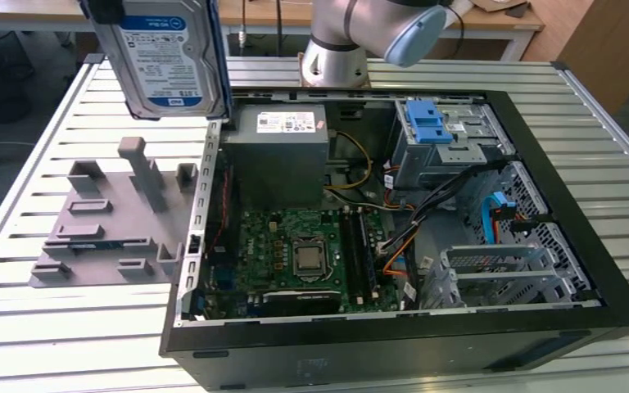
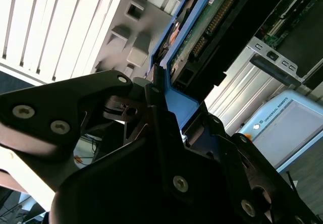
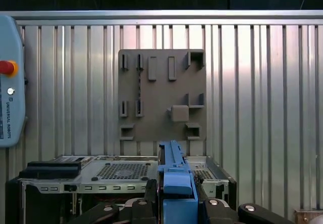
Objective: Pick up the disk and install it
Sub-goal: 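Pick up the disk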
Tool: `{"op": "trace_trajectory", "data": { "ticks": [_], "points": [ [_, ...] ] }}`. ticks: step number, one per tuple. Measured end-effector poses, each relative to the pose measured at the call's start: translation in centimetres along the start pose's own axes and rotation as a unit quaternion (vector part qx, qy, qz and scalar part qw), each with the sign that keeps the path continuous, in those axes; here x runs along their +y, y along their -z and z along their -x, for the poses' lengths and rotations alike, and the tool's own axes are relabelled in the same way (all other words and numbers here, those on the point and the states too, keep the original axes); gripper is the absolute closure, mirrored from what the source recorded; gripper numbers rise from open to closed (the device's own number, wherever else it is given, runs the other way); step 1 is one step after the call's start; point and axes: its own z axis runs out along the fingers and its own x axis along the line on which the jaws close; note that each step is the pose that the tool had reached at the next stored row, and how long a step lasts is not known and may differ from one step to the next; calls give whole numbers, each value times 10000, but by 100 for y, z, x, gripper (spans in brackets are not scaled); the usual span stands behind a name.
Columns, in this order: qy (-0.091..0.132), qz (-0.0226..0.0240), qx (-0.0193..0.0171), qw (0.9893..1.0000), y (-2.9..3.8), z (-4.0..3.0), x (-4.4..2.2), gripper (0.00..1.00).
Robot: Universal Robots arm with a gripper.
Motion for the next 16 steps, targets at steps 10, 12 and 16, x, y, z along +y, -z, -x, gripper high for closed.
{"op": "trace_trajectory", "data": {
  "ticks": [10,12,16],
  "points": [
    [0,0,0,10000,0,-53,-138,63],
    [-1,0,0,10000,1,-64,-166,63],
    [-2,1,0,10000,1,-87,-222,63]
  ]
}}
